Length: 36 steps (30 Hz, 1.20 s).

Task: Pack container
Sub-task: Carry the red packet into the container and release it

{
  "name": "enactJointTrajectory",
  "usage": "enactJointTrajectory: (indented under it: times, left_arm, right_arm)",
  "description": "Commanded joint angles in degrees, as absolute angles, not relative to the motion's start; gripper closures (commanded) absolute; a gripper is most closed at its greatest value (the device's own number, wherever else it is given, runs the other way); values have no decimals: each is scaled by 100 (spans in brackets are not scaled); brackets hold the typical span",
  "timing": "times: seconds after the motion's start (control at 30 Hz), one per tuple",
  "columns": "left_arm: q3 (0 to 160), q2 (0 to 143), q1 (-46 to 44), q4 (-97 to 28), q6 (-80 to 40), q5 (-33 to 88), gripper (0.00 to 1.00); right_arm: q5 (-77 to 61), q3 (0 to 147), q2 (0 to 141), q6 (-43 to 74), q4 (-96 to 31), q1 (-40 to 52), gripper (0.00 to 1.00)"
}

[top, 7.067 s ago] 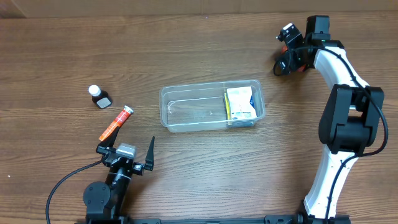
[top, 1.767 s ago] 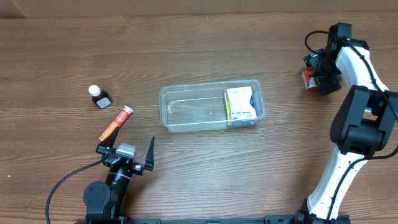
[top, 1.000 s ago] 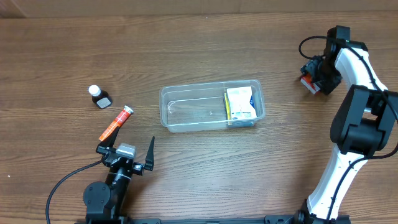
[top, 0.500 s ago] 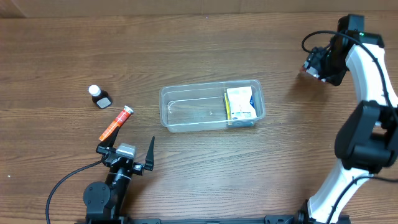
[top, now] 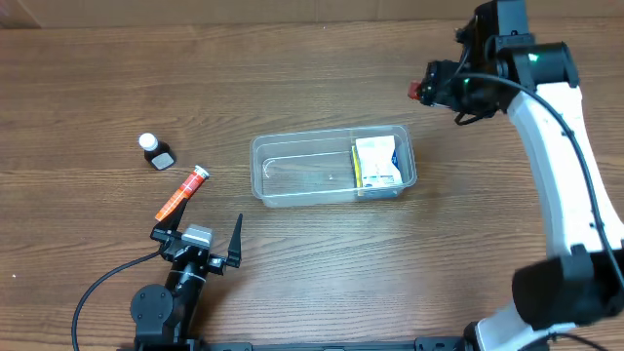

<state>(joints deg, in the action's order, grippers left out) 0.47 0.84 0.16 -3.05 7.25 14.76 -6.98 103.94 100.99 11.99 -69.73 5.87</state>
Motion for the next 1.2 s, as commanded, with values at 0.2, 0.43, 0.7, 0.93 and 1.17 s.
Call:
enactJointTrajectory:
  times: [0.2, 0.43, 0.7, 0.93, 1.17]
  left_arm:
    - [27, 27, 78, -294, 770, 1446, 0]
    - [27, 27, 78, -294, 770, 1446, 0]
    - [27, 27, 78, -294, 770, 1444, 0]
    - [27, 27, 78, -294, 770, 1444, 0]
    - [27, 27, 78, -294, 770, 1446, 0]
  right_arm:
    - [-384, 10479, 9238, 1656, -7728, 2163, 25]
    - [561, 9902, 9249, 2770, -7529, 3280, 24]
    - [998, 8565, 9282, 3201, -6101, 3664, 24]
    - [1140, 7747, 9356, 3151, -5054, 3675, 24]
    - [1291, 7710, 9496, 2910, -4624, 3675, 24]
